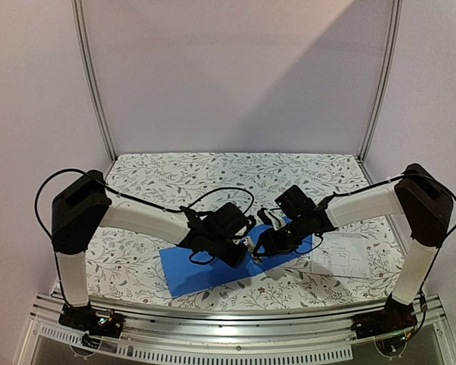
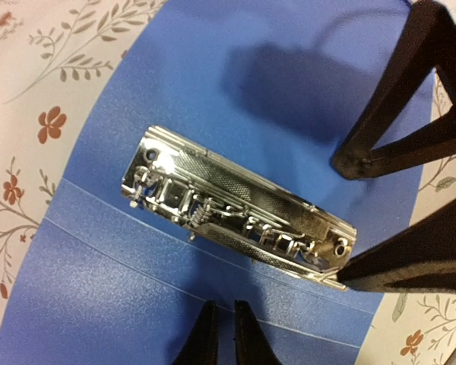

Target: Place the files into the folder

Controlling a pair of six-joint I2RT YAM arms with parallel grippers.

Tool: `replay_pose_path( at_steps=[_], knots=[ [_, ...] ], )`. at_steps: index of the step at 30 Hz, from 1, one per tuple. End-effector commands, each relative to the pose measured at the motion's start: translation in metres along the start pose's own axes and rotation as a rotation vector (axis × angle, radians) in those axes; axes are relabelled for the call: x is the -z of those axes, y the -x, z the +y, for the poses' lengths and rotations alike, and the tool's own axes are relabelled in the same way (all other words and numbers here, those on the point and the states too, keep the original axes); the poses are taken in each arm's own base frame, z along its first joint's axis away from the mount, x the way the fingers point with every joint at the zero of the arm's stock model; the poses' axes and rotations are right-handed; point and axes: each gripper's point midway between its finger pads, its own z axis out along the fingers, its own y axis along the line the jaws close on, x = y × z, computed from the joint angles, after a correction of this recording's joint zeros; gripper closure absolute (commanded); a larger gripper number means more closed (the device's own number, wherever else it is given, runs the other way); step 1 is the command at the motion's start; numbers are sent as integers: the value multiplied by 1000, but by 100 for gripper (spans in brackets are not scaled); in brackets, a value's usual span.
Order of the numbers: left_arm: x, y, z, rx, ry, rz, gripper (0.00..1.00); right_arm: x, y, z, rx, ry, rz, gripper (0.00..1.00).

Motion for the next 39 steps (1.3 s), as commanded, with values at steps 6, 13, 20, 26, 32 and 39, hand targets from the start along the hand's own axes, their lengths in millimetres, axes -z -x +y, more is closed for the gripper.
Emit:
replay_pose_path(
  at_steps=[6, 13, 20, 26, 32, 39],
  knots=[
    [-21, -51, 21, 8, 33, 158, 91, 2, -25, -2, 8, 22, 35, 73],
    [-23, -53, 24, 19, 25, 166, 91, -7, -25, 5, 13, 72, 57, 83],
    [-25, -55, 27, 23, 21, 174, 90, -13, -22, 7, 10, 86, 64, 80],
    [-26, -58, 28, 16, 19, 184, 90, -14, -19, 10, 13, 99, 60, 78],
    [-30, -63, 32, 20, 27, 202, 90, -9, -12, 19, 26, 120, 51, 78],
    [-31, -71, 31, 47, -6, 244, 91, 17, 2, 15, 52, 20, -17, 72]
  ],
)
